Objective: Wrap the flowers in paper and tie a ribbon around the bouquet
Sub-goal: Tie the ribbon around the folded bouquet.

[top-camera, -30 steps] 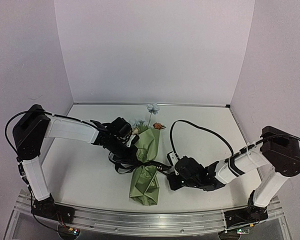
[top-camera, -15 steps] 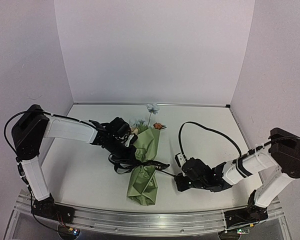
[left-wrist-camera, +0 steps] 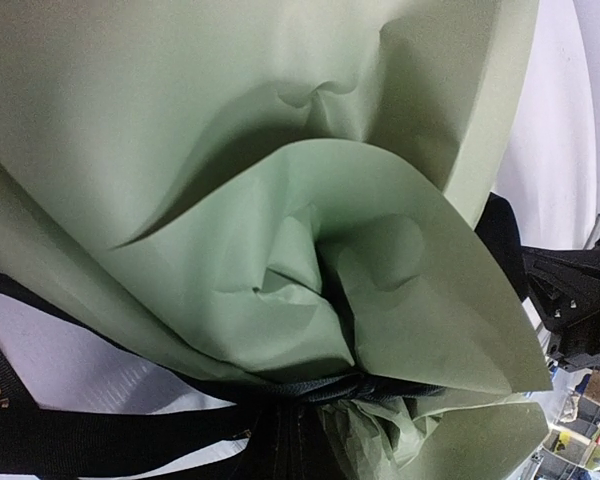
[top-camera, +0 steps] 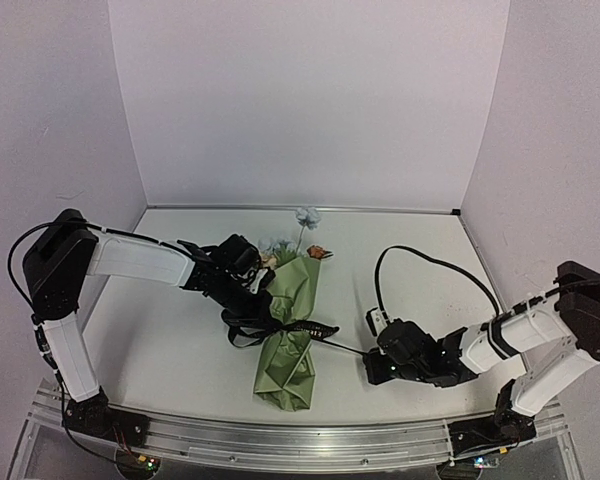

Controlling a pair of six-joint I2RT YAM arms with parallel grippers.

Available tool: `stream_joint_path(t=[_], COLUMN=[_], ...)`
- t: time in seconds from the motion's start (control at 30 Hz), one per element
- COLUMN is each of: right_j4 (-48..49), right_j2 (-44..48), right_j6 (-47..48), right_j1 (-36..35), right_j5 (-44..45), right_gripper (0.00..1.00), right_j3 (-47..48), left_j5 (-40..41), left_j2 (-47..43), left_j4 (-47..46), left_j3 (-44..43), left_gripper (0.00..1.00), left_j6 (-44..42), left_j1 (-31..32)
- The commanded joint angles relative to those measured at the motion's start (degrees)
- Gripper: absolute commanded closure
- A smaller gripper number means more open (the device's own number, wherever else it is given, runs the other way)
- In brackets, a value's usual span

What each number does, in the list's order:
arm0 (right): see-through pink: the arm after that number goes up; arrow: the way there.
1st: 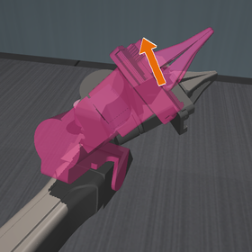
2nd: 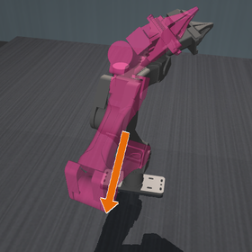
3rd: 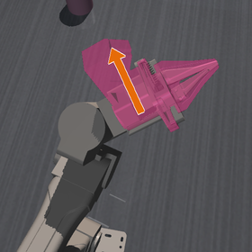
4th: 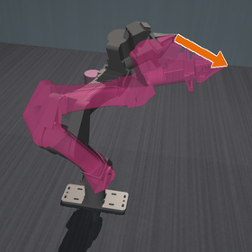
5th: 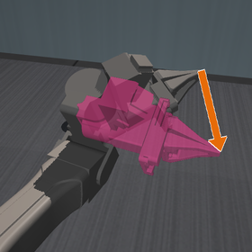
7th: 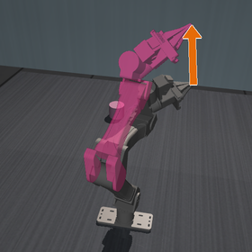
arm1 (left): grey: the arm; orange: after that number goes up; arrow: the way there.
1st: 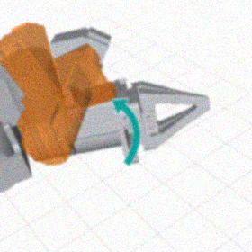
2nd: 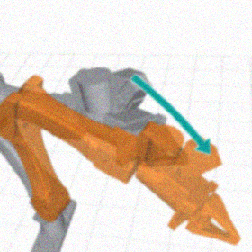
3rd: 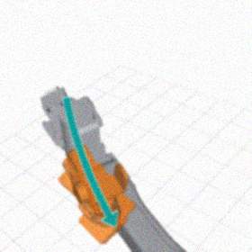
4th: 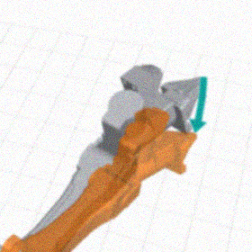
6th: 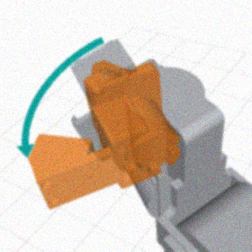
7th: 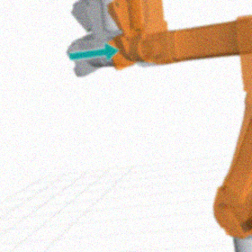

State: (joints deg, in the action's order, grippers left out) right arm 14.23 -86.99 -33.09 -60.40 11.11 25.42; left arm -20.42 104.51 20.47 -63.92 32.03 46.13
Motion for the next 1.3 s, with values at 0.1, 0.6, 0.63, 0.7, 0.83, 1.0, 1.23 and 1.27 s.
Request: stream_joint_path(t=[0.1,0.6,0.63,0.7,0.83,1.0,1.23,1.27], right_j4=[-8.5,-9.6,-10.4,-12.3,-13.0,-13.9,-14.1,-14.1], right_j2=[1.3,2.8,2.8,3.1,4.7,6.8,6.7,6.9], right_j6=[-2.3,-2.9,-2.8,-2.9,-3.5,-4.3,-2.6,-2.4], right_j1=[1.1,1.1,1.1,1.1,1.0,1.1,1.1,1.1], right_j5=[4.2,2.9,2.3,2.3,4.0,5.8,3.7,3.3], right_gripper=[1.0,1.0,1.0,1.0,1.0,1.0,1.0,0.96], right_j3=[-4.2,-6.1,-5.4,-4.8,-6.5,-8.3,-6.2,-5.8], left_j5=[5.6,5.4,5.4,5.5,5.6,5.2,3.5,3.2], left_j2=[-2.1,-2.2,-2.2,-2.2,-2.5,-2.6,-2.6,-2.7], left_j4=[2.6,2.5,2.5,2.6,2.4,2.2,1.8,1.8], left_j3=[1.6,1.7,1.7,1.8,2.3,2.2,1.6,1.4], left_gripper=[1.0,1.0,1.0,1.0,1.0,1.0,1.0,1.0], left_j6=[0.7,0.7,0.7,0.7,0.8,0.7,0.1,0.0], left_j1=[-2.2,-2.2,-2.2,-2.2,-2.2,-2.2,-2.1,-2.0])
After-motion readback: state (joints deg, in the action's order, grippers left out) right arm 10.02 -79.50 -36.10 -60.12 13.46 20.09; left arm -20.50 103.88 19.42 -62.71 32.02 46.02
